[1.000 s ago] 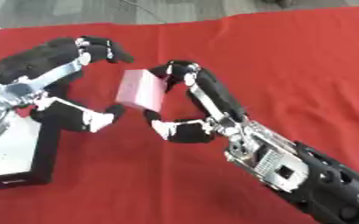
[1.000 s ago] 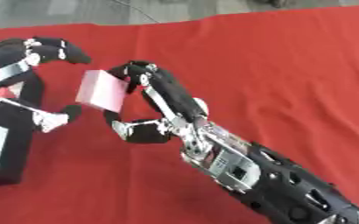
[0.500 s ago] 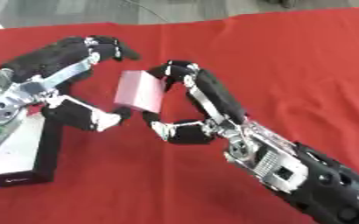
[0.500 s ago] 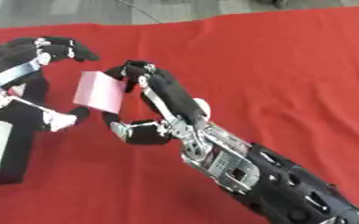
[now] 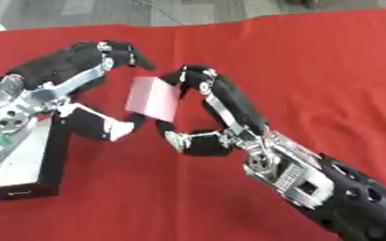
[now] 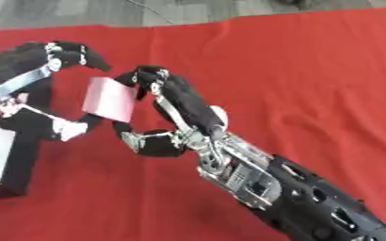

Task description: Pick up the objects with one hand, pass them to the other hand, and then place them into the box on the other side of the table.

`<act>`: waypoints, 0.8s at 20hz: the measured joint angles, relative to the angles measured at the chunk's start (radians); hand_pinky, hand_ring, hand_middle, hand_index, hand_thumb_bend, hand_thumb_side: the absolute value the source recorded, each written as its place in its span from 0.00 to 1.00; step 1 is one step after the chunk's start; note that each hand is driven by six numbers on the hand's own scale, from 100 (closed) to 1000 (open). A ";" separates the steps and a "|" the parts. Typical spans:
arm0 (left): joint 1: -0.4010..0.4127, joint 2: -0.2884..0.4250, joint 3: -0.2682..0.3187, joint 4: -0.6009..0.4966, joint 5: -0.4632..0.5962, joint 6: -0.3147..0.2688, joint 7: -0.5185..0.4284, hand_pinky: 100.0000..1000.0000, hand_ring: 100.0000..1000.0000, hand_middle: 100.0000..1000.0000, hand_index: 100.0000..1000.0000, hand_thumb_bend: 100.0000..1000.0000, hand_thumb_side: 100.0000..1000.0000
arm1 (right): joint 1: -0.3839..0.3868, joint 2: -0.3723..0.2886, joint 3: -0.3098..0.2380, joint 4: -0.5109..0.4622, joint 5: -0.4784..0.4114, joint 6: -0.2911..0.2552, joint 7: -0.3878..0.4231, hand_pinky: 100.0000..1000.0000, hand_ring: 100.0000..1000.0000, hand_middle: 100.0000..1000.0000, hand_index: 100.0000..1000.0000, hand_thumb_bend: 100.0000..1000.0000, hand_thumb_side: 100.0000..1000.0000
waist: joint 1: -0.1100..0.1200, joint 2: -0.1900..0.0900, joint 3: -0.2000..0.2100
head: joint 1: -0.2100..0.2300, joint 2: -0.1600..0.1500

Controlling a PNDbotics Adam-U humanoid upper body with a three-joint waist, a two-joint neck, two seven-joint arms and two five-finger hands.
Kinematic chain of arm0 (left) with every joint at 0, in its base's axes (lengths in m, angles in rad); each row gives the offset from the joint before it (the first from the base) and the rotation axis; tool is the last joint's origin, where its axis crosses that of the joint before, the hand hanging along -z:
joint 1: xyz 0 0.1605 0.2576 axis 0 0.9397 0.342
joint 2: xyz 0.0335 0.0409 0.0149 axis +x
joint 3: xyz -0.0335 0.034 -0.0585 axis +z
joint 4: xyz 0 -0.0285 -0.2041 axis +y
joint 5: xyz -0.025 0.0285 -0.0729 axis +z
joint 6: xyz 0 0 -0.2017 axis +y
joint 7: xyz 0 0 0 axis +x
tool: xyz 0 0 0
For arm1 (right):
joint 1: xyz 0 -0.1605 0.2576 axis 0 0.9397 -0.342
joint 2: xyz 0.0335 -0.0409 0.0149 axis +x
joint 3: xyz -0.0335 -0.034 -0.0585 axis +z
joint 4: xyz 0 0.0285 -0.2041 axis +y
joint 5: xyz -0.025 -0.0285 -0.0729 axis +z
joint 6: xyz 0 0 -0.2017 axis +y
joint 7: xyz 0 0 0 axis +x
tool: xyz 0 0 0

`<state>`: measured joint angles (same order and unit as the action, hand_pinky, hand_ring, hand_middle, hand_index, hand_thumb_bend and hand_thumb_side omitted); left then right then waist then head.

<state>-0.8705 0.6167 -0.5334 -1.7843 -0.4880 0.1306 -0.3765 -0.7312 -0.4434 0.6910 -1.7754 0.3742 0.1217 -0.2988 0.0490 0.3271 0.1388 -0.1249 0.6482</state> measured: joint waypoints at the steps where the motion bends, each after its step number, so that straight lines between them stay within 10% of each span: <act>1: 0.000 0.000 0.000 0.000 0.000 0.001 -0.002 0.83 0.78 0.76 0.83 0.20 0.09 | 0.000 0.000 0.000 0.000 0.000 0.000 0.000 0.67 0.53 0.47 0.53 0.00 0.00 | -0.001 0.000 0.000 | 0.000 0.000; 16: 0.006 -0.007 -0.005 -0.001 0.074 -0.004 0.060 0.77 0.66 0.50 0.50 0.00 0.05 | -0.004 0.000 -0.007 0.000 0.001 0.001 0.004 0.67 0.53 0.47 0.54 0.00 0.00 | -0.002 0.000 0.000 | 0.005 0.000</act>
<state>-0.8644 0.6101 -0.5385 -1.7849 -0.4136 0.1262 -0.3165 -0.7347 -0.4434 0.6845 -1.7756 0.3753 0.1228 -0.2945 0.0469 0.3273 0.1390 -0.1202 0.6483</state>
